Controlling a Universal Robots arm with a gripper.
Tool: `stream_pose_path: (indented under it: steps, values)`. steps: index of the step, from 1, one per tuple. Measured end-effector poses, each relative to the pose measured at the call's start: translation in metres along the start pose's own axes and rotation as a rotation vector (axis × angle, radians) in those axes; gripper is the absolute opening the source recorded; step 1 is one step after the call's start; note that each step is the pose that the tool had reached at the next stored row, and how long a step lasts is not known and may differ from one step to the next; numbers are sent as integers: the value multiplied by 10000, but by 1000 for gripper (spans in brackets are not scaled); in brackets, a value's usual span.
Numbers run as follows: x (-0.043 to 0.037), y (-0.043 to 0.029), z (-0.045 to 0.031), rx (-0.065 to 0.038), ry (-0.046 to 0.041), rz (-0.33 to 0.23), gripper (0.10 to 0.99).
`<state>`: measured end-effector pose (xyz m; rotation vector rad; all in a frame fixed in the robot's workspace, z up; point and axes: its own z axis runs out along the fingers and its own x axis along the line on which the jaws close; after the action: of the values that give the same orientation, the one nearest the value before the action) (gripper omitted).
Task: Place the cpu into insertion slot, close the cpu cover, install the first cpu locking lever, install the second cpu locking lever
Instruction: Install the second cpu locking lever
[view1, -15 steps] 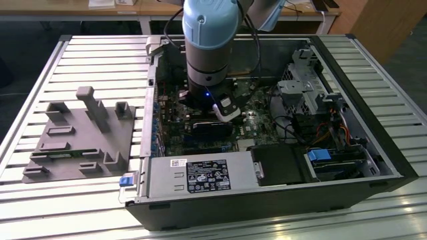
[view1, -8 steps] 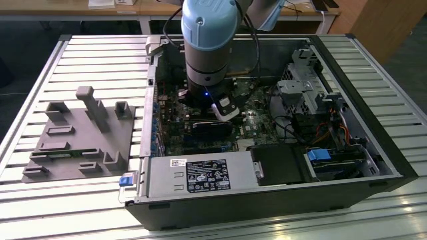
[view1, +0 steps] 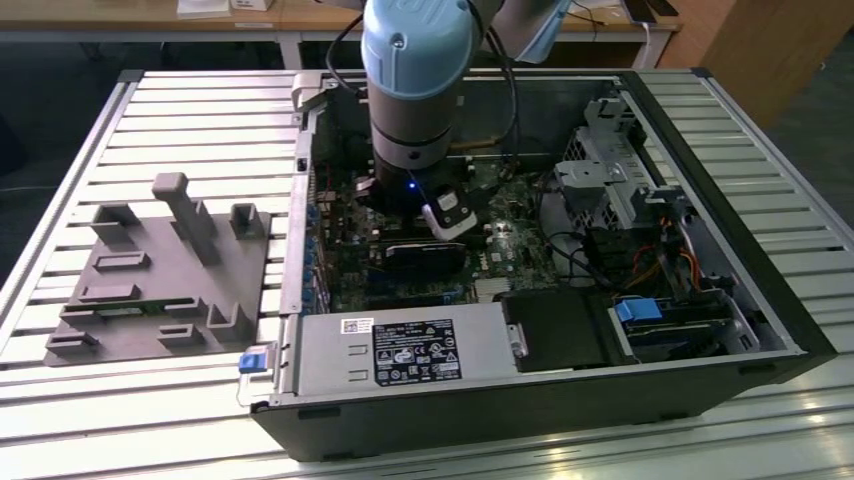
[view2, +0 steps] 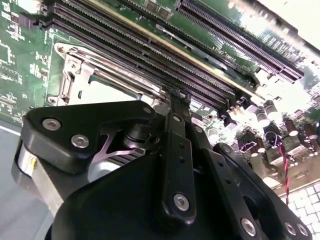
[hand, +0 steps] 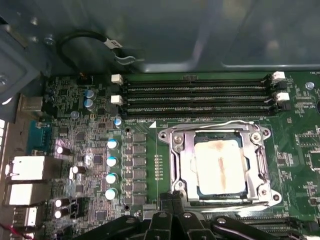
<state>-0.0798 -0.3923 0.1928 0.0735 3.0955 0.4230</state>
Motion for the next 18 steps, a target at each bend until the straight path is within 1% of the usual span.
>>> stream_pose_path:
  steps: [3, 9, 14, 18]
  values:
    - [16, 26, 15, -9, -4, 0, 106]
    - [31, 33, 6, 1, 2, 0, 106]
    - [30, 50, -53, -2, 0, 0, 106]
    - [29, 76, -140, -3, 0, 0, 106]
